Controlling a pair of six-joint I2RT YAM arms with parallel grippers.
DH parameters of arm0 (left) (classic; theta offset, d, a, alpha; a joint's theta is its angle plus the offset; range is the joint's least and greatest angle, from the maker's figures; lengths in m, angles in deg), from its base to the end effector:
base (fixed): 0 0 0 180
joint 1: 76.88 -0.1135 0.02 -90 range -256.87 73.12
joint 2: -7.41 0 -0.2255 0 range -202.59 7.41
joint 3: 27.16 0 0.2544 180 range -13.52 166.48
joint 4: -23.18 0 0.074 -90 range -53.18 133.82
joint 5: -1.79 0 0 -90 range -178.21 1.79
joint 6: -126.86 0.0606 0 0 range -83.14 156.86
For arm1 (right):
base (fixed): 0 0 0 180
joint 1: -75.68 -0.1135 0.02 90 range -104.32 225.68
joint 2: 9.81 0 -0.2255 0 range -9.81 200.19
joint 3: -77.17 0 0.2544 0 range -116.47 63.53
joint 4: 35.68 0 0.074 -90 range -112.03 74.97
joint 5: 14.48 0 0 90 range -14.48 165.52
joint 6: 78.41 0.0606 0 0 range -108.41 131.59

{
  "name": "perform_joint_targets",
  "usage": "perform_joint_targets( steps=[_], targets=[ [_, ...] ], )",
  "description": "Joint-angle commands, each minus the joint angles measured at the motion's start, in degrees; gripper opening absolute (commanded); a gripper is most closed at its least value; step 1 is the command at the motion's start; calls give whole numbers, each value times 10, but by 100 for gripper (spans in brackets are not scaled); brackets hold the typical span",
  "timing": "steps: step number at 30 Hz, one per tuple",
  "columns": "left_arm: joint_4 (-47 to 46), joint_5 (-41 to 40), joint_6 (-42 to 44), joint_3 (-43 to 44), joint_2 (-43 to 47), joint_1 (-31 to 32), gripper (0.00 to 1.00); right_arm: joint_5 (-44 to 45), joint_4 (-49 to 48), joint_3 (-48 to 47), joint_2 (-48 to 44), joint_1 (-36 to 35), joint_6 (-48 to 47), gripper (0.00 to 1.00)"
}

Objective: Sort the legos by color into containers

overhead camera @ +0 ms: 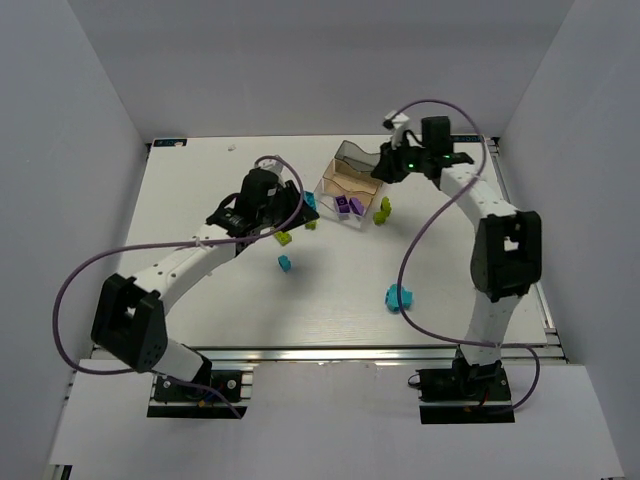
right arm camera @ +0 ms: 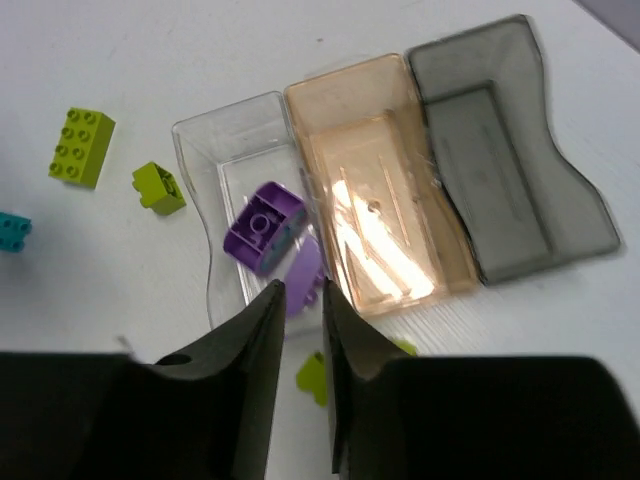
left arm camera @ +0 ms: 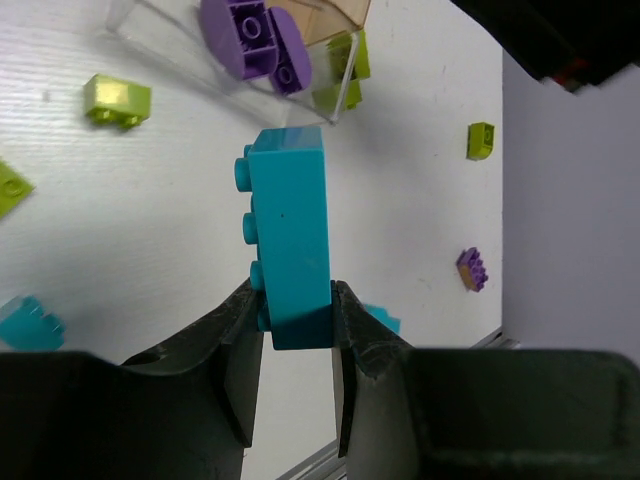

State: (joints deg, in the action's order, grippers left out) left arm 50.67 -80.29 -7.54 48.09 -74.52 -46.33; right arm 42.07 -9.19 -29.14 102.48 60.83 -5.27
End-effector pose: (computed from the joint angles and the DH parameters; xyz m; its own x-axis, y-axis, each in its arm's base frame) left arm 0.2988 -0.1861 0.2319 -0.7665 -0.3523 -0.5370 0.0914 0.7678 -0.6342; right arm 0.4396 0.1511 0.2288 -0.3042 -0.3310 -0.8932 -0.7853 0.6179 0.0385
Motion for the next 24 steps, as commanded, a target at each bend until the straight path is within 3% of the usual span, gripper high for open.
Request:
perform_joint_targets(
  steps=[1,3,4,5,7,12,17,24],
  targets=[
    [-40,37,-42,63,-44,0,0,-95,-28,39,-93,32,16,34],
    [-42,39,-71,117,-103,0,0,-102,-35,90,-136,48,0,53],
    [-43,41,-83,138,-124,0,0,-94,-39,108,-152,53,-9,78],
    [-42,42,-95,158,-166,0,0,-90,-54,129,-188,54,-32,89],
    [-38,45,-140,217,-207,0,0,-75,-77,194,-224,54,-55,89],
    [-2,41,-221,346,-339,0,0,-71,-55,230,-275,64,-82,89],
    [52,17,-272,474,-418,0,0,-118,-70,268,-299,91,-42,78],
    [81,-1,-350,520,-478,0,1,-122,-92,297,-314,108,-12,78]
  ],
)
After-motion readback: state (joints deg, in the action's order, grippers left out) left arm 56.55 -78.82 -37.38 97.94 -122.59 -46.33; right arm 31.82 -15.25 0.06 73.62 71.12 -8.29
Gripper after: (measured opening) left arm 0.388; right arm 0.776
